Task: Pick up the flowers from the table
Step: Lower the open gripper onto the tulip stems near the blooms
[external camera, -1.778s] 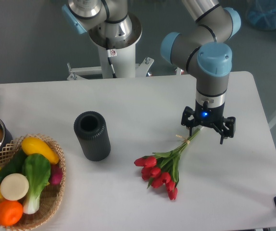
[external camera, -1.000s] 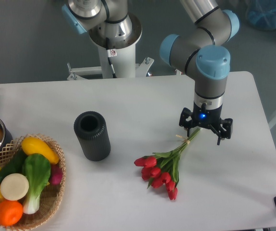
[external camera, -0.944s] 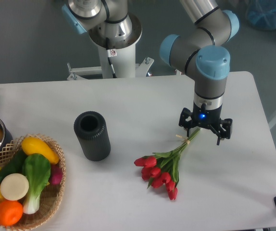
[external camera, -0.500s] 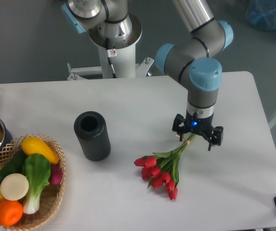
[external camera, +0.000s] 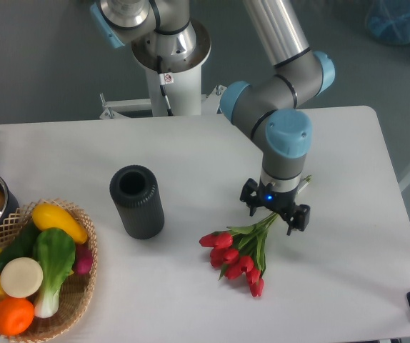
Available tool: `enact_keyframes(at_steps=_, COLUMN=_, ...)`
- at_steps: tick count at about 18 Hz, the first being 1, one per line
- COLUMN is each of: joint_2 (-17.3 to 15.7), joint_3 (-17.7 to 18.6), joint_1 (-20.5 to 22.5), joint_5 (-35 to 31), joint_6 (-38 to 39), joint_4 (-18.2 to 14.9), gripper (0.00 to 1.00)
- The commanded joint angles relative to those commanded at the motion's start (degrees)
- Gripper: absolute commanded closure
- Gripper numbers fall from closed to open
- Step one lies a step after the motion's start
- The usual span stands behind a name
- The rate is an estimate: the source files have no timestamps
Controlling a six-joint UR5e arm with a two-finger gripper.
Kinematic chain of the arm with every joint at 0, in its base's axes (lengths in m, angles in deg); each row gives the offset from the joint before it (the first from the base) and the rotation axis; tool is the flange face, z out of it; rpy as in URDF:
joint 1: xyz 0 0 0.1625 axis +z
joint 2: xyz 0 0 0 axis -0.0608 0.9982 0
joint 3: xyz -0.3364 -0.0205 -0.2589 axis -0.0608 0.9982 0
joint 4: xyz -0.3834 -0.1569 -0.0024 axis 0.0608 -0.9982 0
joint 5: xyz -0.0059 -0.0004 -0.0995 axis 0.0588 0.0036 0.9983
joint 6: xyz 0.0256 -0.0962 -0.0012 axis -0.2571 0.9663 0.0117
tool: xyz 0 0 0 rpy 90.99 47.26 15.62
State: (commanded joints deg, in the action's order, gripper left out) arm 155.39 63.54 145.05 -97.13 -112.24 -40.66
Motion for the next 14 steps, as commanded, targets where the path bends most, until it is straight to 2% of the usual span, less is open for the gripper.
enact_keyframes(at_steps=4, joint_2=2.46, joint_3=-2.1, joint_1=-0.26, joint_5=0.0, joint_6=0.09, joint_4=0.0, gripper=0.02)
enact_keyframes(at_steps=8, joint_2=3.61, joint_3=-3.34, joint_1=-1.14, joint_5=0.0, joint_6=1.23, joint_4=0.0, gripper=0.41)
enact_keyframes(at_steps=10, joint_2=3.61, joint_3=-3.43, joint_1=-1.14, joint_5=0.26, joint_6=1.41, joint_4=0.0, gripper=0.71)
enact_keyframes(at_steps=11, joint_2=3.52, joint_3=-3.34, joint_1=-1.14, joint_5=0.26, joint_6=1.49, joint_4=0.0, gripper=0.9)
enact_keyframes(at_steps=12, joint_2=3.0, joint_3=-3.43, joint_1=-1.14, joint_5=0.35, joint_6=1.41, joint_4=0.0, gripper=1.0)
enact_keyframes(at_steps=14, joint_2=2.21, joint_3=-3.34, joint_1=-1.05, joint_5=0.35, joint_6=2.45, joint_4=0.0, gripper=1.0)
